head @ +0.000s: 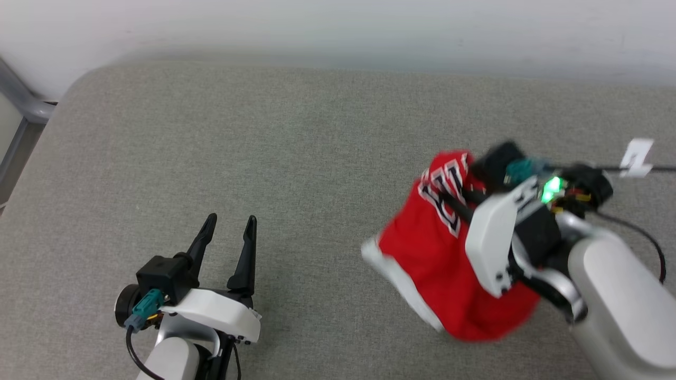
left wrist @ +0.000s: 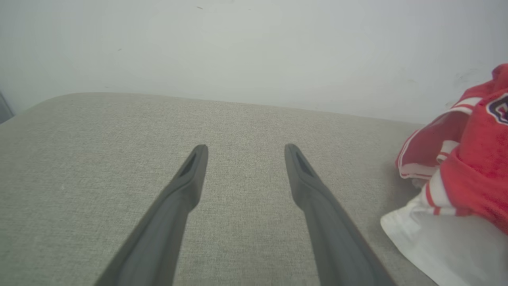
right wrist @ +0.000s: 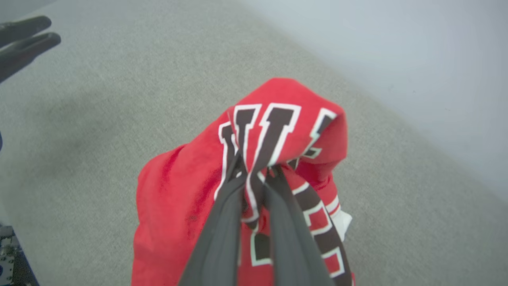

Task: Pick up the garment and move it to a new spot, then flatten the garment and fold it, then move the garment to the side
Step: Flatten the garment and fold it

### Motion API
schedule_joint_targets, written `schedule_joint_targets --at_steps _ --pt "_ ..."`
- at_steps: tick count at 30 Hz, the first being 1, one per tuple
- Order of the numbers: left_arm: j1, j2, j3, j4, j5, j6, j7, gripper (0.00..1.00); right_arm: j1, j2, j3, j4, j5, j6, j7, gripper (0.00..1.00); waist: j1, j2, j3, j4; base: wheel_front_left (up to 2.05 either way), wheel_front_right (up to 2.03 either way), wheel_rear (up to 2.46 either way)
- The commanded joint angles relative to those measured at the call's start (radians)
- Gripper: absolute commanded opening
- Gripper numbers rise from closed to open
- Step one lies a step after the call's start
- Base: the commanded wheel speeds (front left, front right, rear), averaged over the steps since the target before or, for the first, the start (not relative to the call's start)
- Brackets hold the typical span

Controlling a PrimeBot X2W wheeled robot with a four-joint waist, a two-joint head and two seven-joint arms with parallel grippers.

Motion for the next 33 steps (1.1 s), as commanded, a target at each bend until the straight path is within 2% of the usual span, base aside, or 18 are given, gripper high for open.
schedule_joint_targets --at_steps 1,7,12,13,14,15,16,24,29,33 --pt "-0.015 -0.003 0.002 0.001 0.004 -0.004 -0.002 1.00 -0.048 0.028 -0.024 0.026 0.008 -0.001 -0.037 0.00 0.0000 0.0000 0.005 -0.001 0.00 0.00 0.00" --pt "-0.031 -0.011 -0.004 0.002 0.006 -0.013 -0.002 1.00 -0.133 0.091 -0.142 0.211 0.015 -0.001 -0.153 0.00 0.0000 0.0000 0.047 0.013 0.00 0.00 0.00" --pt "-0.042 -0.018 -0.001 0.010 0.008 -0.018 -0.002 1.00 -0.121 0.100 -0.214 0.405 0.017 -0.001 -0.218 0.00 0.0000 0.0000 0.076 0.025 0.00 0.00 0.00" --pt "-0.044 -0.020 0.001 0.010 0.009 -0.020 -0.002 1.00 -0.114 0.103 -0.230 0.441 0.019 -0.001 -0.236 0.09 0.0000 0.0000 0.079 0.026 0.00 0.00 0.00" --pt "-0.045 -0.022 0.002 0.012 0.010 -0.021 -0.002 1.00 -0.106 0.104 -0.245 0.474 0.020 -0.001 -0.253 0.33 0.0000 0.0000 0.082 0.026 0.00 0.00 0.00" --pt "-0.044 -0.022 0.003 0.012 0.012 -0.023 -0.002 1.00 -0.100 0.107 -0.256 0.499 0.022 -0.001 -0.272 0.75 0.0000 0.0000 0.084 0.026 0.00 0.00 0.00" --pt "-0.043 -0.023 0.005 0.014 0.013 -0.024 -0.002 1.00 -0.095 0.115 -0.271 0.520 0.033 -0.001 -0.292 1.00 0.0000 0.0000 0.085 0.026 0.00 0.00 0.00" --pt "-0.034 -0.017 0.020 0.028 0.018 -0.023 -0.002 1.00 -0.050 0.137 -0.326 0.566 0.035 -0.001 -0.503 1.00 0.0000 0.0000 0.060 0.000 0.00 0.00 0.00" --pt "-0.015 -0.013 0.021 0.040 0.022 -0.017 -0.002 1.00 0.009 0.145 -0.365 0.528 -0.017 -0.001 -0.660 1.00 0.0000 0.0000 0.012 -0.020 0.00 0.00 0.00" --pt "0.003 -0.008 0.018 0.047 0.021 -0.015 0.000 1.00 0.072 0.157 -0.398 0.465 -0.061 -0.001 -0.738 1.00 0.0000 0.0000 -0.027 -0.031 0.00 0.00 0.00"
